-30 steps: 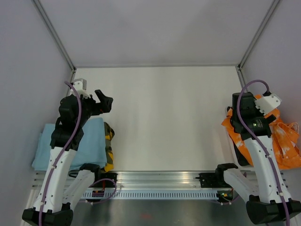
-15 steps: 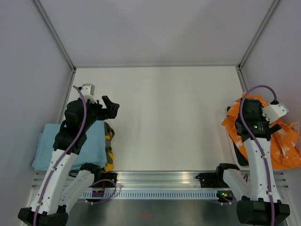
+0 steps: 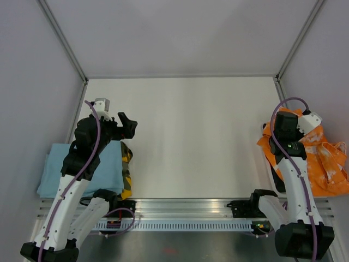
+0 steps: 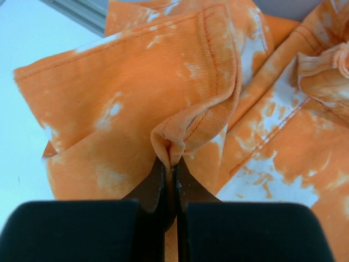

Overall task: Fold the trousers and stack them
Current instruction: Grab the trousers from the pile, then move the trousers to the center of the board

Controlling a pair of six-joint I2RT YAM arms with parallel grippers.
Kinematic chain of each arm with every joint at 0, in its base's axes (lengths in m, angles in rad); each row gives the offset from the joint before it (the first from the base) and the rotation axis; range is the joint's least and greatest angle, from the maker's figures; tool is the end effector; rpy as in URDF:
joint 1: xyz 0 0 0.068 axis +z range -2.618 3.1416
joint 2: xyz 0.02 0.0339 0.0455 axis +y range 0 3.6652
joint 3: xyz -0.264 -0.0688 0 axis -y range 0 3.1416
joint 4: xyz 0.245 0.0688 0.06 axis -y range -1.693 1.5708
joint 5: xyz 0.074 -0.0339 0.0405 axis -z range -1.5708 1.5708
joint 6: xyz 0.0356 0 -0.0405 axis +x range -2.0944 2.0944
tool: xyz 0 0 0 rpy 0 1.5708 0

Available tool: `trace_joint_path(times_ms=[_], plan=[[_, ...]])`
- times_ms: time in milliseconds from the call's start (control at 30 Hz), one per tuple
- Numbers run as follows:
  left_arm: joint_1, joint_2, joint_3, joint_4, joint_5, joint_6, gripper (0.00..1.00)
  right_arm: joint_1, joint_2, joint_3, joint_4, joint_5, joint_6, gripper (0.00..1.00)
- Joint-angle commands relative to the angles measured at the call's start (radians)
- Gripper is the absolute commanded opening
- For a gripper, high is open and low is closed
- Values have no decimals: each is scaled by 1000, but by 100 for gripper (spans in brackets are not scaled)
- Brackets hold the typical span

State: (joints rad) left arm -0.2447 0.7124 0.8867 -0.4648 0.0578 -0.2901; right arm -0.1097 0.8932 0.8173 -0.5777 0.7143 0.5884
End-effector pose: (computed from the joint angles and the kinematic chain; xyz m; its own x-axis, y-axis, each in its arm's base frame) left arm 0.1509 -0.0398 0.3563 -0.3508 -0.2067 -0.9133 0.2037 0.9351 -0.2899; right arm 0.1798 -0.0433 0.2991 -0.1699 0.4406 -0.8815 0.8343 0.5404 0.1093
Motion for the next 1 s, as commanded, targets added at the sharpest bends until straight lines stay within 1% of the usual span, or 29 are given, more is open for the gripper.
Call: trace_joint_path(times_ms=[0,133,167,200,233,267,300,333,367,400,433,467,500,533,567,600,633,667,700,733,767,833,867,933,967], plan=[[-8,-7,-2,12,-15,37,100,-5,7,72,58,-110,-76,0],[-7,-2,-2,17,-6,37,100,-5,-8,233,73,-243,-150,0],[-8,-1,-2,18,-6,37,100,-5,-1,267,88,-327,-168,0],[-8,1,0,23,-4,37,100,-5,13,343,99,-390,-188,0],[-7,5,0,26,-6,37,100,-5,63,388,110,-460,-226,0],[-8,10,0,28,-4,34,100,-5,100,434,111,-613,-237,0],[-7,15,0,34,-1,32,100,-4,145,544,102,-691,-239,0],[-7,19,1,38,-1,25,100,8,252,603,93,-767,-236,0],[-7,25,3,43,0,19,100,34,313,662,79,-817,-237,0],[-7,42,4,46,10,13,100,77,372,800,26,-791,-246,0],[-8,50,9,46,16,0,100,214,485,872,-3,-739,-313,0],[-7,70,20,41,26,-12,100,361,594,1013,-45,-602,-387,0],[-7,79,27,41,31,-12,100,363,595,1083,-56,-557,-387,0],[-7,91,46,26,37,-17,100,465,703,1162,-65,-546,-416,0],[-5,101,57,19,39,-18,100,493,758,1234,-73,-559,-412,0],[-7,116,64,9,34,-20,100,521,811,1395,-71,-620,-398,0],[-7,122,83,-12,28,-21,100,528,919,1486,-70,-662,-382,0],[-5,127,90,-20,8,-21,100,538,973,1645,-53,-699,-351,0],[-7,131,98,-34,-7,-21,100,554,1063,1705,-33,-720,-332,0],[-7,133,110,-52,-19,-23,100,561,1093,1749,2,-795,-311,0],[-5,130,116,-60,-47,-21,100,565,1113,1752,115,-835,-267,0],[-5,115,123,-69,-58,-26,100,599,1132,1694,252,-921,-219,0],[-5,108,121,-71,-91,-26,100,617,1139,1651,341,-943,-210,0],[-5,91,118,-71,-108,-46,100,691,1196,1649,357,-963,-243,0],[-7,78,115,-63,-114,-53,100,717,1222,1657,319,-960,-266,0]])
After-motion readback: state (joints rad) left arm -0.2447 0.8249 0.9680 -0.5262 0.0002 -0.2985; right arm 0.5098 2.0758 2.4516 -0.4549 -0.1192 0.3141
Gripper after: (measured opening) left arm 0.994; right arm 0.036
